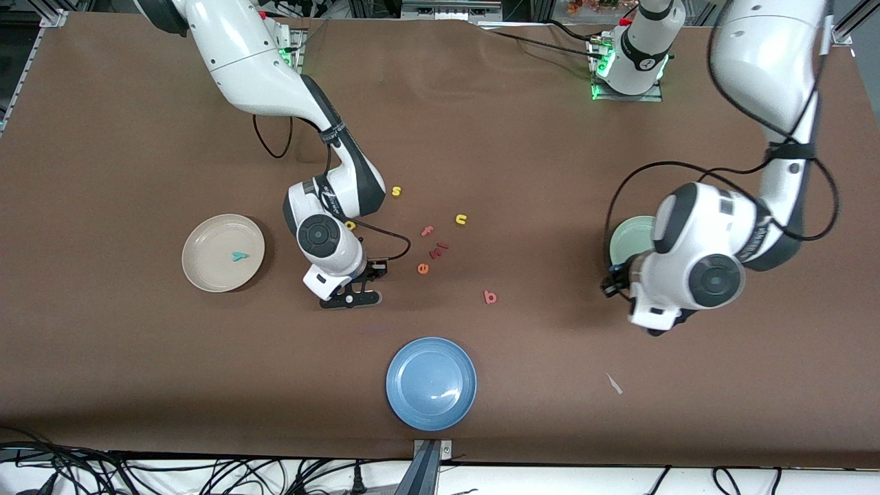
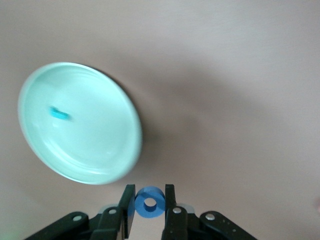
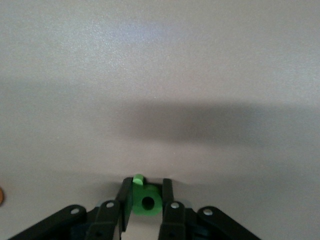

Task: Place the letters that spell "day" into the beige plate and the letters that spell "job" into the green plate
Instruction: 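Drop b on the beige plate while the left gripper drops o on green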

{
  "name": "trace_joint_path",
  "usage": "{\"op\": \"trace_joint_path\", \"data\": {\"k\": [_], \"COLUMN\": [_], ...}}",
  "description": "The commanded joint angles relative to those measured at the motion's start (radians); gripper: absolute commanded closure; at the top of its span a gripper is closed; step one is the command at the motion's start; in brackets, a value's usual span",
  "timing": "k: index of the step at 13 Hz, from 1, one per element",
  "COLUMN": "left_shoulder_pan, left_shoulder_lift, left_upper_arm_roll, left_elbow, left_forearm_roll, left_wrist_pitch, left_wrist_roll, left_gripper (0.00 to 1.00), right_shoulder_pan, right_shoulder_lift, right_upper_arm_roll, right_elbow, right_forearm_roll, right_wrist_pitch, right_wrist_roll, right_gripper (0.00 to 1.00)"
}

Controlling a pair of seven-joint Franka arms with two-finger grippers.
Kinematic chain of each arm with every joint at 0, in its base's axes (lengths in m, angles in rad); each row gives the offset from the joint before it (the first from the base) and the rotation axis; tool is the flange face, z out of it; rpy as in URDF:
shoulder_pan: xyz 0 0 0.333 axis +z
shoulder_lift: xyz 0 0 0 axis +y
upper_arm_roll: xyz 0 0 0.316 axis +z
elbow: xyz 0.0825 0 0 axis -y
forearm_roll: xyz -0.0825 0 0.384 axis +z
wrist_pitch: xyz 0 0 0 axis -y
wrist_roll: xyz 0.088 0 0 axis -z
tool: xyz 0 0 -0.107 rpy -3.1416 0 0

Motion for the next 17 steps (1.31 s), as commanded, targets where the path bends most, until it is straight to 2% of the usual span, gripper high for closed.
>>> {"op": "trace_joint_path", "data": {"k": [1, 4, 6, 7, 8, 9, 10, 12, 13, 15, 17], "left_shoulder_pan": [0.101, 0.159, 0.159, 0.159, 0.159, 0.162, 0.159, 0.147, 0.147, 0.142, 0.077], "left_shoulder_lift": [-0.071, -0.071, -0.062, -0.052, -0.051, -0.052, -0.061, -0.107, -0.138, -0.147, -0.094], "left_upper_arm_roll": [-0.014, -0.014, -0.014, -0.014, -0.012, -0.014, -0.014, -0.019, -0.052, -0.118, -0.144], "left_elbow": [-0.186, -0.358, -0.422, -0.433, -0.436, -0.436, -0.435, -0.416, -0.398, -0.335, -0.24], "left_forearm_roll": [-0.015, -0.012, -0.01, -0.01, -0.01, -0.01, -0.01, -0.015, -0.017, -0.052, -0.064], "left_wrist_pitch": [0.065, 0.258, 0.367, 0.381, 0.381, 0.38, 0.369, 0.322, 0.299, 0.299, 0.312], "left_wrist_roll": [0.172, 0.275, 0.279, 0.279, 0.279, 0.279, 0.276, 0.261, 0.238, 0.067, -0.15], "left_gripper": [0.92, 0.92, 0.85, 0.76, 0.59, 0.34, 0.0, 0.0, 0.0, 0.0, 0.0], "right_shoulder_pan": [0.005, 0.004, -0.007, -0.01, -0.013, -0.015, -0.016, -0.016, -0.016, -0.016, -0.018], "right_shoulder_lift": [0.02, 0.018, 0.007, -0.003, -0.023, -0.049, -0.078, -0.146, -0.187, -0.288, -0.364], "right_upper_arm_roll": [-0.004, -0.004, -0.011, -0.017, -0.033, -0.047, -0.054, -0.098, -0.122, -0.182, -0.245], "right_elbow": [0.03, 0.059, 0.112, 0.114, 0.099, 0.067, 0.033, -0.063, -0.113, -0.244, -0.347], "right_forearm_roll": [0.018, 0.019, 0.018, 0.013, 0.007, 0.009, 0.009, 0.009, 0.012, 0.015, 0.016], "right_wrist_pitch": [-0.008, -0.045, -0.143, -0.157, -0.162, -0.171, -0.171, -0.166, -0.168, -0.163, -0.16], "right_wrist_roll": [0.006, 0.023, 0.023, 0.019, 0.015, 0.008, -0.004, -0.102, -0.17, -0.291, -0.395], "right_gripper": [0.77, 0.87, 0.89, 0.91, 0.91, 0.92, 0.92, 0.93, 0.94, 0.94, 0.94]}}
